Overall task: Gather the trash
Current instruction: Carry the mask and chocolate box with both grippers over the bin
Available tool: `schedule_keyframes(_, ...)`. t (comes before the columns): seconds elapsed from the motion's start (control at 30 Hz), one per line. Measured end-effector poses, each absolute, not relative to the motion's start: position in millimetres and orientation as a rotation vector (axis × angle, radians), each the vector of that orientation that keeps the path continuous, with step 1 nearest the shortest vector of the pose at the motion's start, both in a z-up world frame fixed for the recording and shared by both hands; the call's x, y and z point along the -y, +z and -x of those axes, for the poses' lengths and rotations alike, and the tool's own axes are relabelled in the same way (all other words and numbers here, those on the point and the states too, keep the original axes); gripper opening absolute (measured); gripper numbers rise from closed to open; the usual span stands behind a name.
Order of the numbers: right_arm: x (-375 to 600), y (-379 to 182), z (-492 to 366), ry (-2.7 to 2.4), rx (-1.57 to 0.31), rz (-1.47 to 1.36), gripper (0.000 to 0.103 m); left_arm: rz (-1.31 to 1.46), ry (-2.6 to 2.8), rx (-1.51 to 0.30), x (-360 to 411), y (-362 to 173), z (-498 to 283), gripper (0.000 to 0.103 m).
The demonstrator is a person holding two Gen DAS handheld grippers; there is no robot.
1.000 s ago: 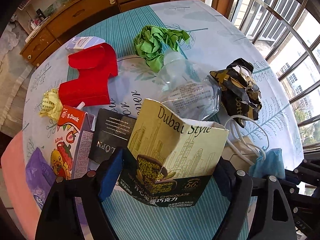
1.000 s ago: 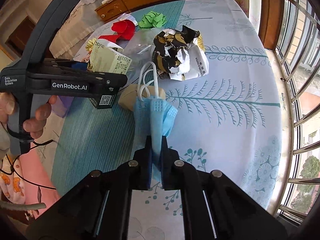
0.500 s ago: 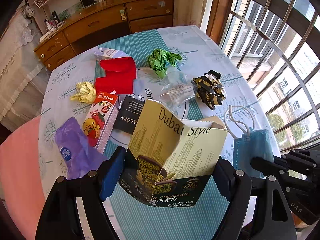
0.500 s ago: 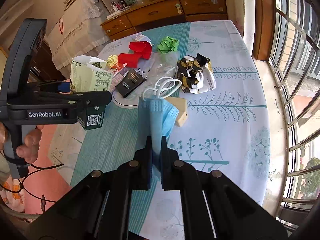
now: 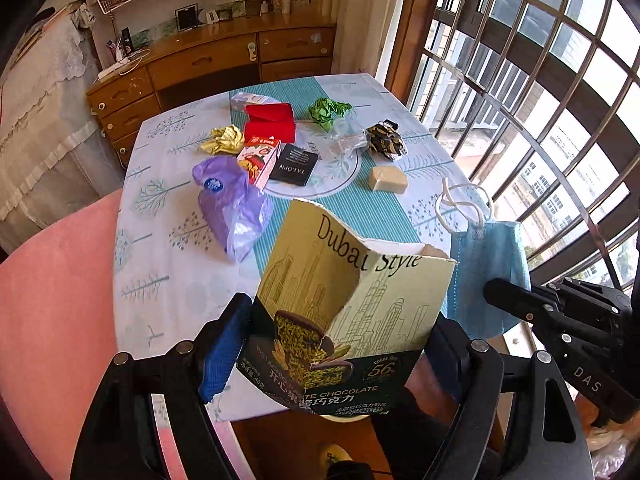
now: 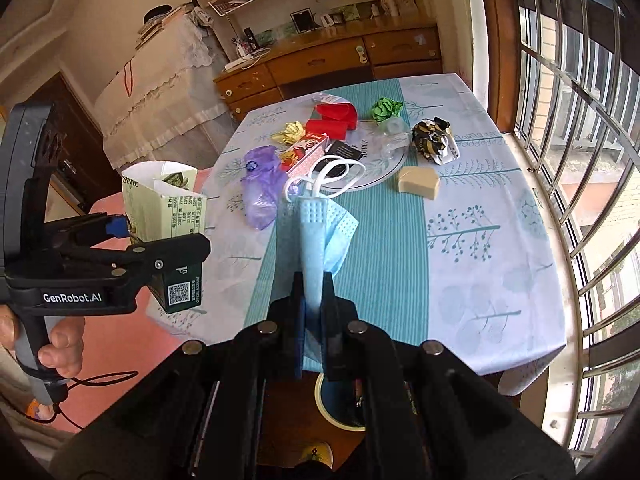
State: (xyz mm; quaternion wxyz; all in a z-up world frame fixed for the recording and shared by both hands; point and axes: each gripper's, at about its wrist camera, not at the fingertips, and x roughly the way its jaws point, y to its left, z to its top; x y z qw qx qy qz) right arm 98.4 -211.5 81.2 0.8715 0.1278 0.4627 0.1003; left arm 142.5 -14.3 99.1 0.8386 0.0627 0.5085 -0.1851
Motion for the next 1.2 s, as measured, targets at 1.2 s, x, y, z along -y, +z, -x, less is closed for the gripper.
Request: schedule_keyframes(1.2, 187, -183, 46, 0.07, -1.353, -0.312, 0.004, -0.061, -0.332, -1.395, 29, -188, -1, 0.081)
